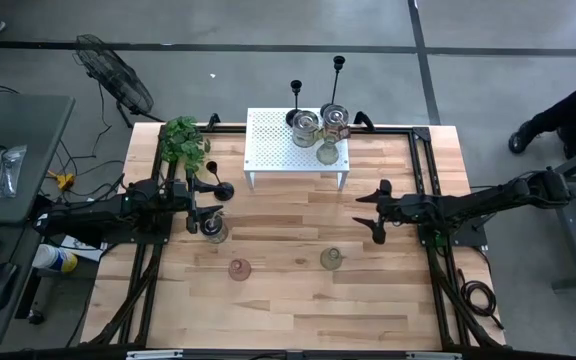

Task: Pick & Place candle stick holders
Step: Put the transparent glass candle holder on the shelf

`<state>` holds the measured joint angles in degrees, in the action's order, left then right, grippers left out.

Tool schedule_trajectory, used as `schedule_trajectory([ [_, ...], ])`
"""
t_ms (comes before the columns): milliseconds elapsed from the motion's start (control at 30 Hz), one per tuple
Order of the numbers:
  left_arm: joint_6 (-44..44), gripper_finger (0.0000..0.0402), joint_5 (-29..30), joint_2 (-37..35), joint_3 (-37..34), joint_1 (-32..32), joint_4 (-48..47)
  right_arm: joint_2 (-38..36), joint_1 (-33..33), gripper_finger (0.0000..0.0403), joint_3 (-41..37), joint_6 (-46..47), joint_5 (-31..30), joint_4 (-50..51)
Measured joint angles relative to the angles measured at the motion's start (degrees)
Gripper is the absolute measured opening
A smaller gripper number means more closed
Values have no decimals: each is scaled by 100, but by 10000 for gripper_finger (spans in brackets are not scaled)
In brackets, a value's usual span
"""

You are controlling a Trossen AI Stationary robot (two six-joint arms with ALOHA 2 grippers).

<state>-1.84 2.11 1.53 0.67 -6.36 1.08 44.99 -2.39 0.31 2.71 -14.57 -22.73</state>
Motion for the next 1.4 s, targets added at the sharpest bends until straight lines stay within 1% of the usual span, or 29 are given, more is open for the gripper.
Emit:
schedule_trajectory([
  [167,2,265,0,-1,0,-2,0,0,-8,278,-1,-111,44,318],
  [367,2,265,2,-1,0,0,0,0,-173,278,-1,-118,130,172],
  [700,1,265,1,-1,0,0,0,0,-434,278,-1,-84,150,243],
  [833,0,265,1,-1,0,-2,0,0,-506,278,-1,-35,412,258],
  [967,1,265,2,-1,0,-1,0,0,-585,278,7,275,636,424],
  [1100,1,265,2,-1,0,-1,0,14,-639,278,142,624,920,938],
  [1200,-1,265,1,-1,0,-2,0,62,-709,278,253,871,1166,910],
  [1300,0,265,0,-1,0,-1,0,265,-908,278,354,986,1306,968],
  [1400,1,265,0,-1,0,-2,0,562,-1199,278,484,1158,1289,949],
])
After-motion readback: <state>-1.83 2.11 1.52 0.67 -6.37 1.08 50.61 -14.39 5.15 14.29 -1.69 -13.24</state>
